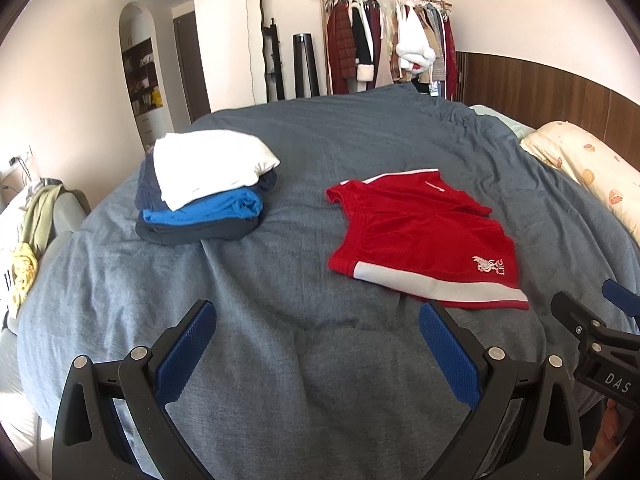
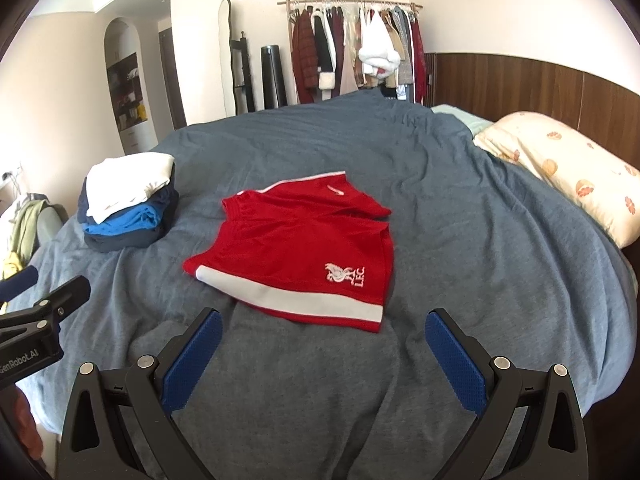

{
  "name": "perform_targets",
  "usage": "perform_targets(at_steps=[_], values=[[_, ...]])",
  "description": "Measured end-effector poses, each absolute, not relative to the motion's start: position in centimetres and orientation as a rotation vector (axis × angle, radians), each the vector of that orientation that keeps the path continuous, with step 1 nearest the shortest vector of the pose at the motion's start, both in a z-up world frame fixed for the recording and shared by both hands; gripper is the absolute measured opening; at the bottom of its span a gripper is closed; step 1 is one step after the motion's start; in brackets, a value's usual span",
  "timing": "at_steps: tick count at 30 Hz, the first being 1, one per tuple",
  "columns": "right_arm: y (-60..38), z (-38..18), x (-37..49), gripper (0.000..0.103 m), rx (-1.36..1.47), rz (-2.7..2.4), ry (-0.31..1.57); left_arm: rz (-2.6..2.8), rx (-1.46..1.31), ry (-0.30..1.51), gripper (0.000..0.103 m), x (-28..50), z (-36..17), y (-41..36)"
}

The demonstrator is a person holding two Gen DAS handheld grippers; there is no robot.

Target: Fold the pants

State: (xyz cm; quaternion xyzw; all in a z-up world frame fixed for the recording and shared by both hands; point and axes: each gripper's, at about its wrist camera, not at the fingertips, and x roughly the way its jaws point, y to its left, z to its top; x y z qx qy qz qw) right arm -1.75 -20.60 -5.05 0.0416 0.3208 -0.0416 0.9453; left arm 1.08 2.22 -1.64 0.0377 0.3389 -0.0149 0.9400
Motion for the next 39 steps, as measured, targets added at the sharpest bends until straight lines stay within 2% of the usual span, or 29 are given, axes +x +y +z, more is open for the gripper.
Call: perform_targets(at_steps=[14, 20, 24, 26, 35, 39], values=[[-21.8, -10.0, 3.5, 0.103, 0.168, -0.143, 0.753, -0.090, 0.078, 0.710, 0.100, 7.3, -6.1, 2.7], [-23.1, -11.4, 6.4, 0.102, 0.210, -0.199, 0.820, -0.139, 0.098, 0.766, 0.093, 11.3, -7.5, 2.3], [-23.9, -11.8, 8.2, 0.102, 0.239, -0.233, 0.903, -0.165, 0.119, 0.867, 0.082, 13.6, -7.9, 1.8], [-24.3, -11.6, 9.1, 0.101, 0.251, -0.250, 0.956, -0.172, 0.125, 0.908, 0.080, 14.6, -7.8, 1.6], [-25.5, -10.4, 11.7, 0.095, 0.313, -0.293, 1.128, -0.167, 0.047, 1.082, 0.069, 18.5, -8.3, 1.9], [-26.0, -11.0, 12.3, 0.087, 0.331, -0.287, 1.171, -0.177, 0.043, 1.125, 0.062, 19.6, -9.7, 1.1]])
